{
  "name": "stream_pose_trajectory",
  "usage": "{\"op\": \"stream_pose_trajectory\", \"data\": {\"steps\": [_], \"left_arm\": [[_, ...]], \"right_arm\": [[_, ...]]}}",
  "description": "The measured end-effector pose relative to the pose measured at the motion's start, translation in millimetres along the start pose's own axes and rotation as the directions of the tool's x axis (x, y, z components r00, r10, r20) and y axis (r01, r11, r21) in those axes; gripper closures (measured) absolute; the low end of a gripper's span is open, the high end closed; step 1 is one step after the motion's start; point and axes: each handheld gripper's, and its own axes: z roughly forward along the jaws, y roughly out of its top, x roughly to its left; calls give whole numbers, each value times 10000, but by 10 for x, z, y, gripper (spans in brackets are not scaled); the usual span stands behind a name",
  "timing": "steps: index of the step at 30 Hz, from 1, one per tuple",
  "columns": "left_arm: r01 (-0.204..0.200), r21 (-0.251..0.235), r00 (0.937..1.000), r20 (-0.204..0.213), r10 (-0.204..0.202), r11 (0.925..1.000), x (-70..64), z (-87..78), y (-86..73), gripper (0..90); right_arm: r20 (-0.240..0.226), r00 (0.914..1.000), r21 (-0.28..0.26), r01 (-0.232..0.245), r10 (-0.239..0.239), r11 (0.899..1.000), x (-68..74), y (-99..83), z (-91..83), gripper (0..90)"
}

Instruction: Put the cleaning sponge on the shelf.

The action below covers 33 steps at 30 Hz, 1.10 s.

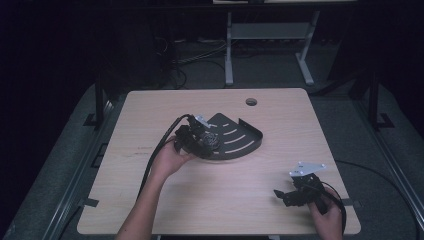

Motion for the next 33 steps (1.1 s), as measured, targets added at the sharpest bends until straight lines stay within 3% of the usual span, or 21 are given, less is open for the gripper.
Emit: {"op": "stream_pose_trajectory", "data": {"steps": [18,33], "left_arm": [[362,-269,9993,92,-360,9990,-75,-37,-335,208],[402,-169,9991,154,-400,9990,-141,-20,-467,208]], "right_arm": [[-22,9999,69,101,-101,9999,16,10,15,140],[-15,9999,61,104,-104,9999,12,11,14,140]]}}
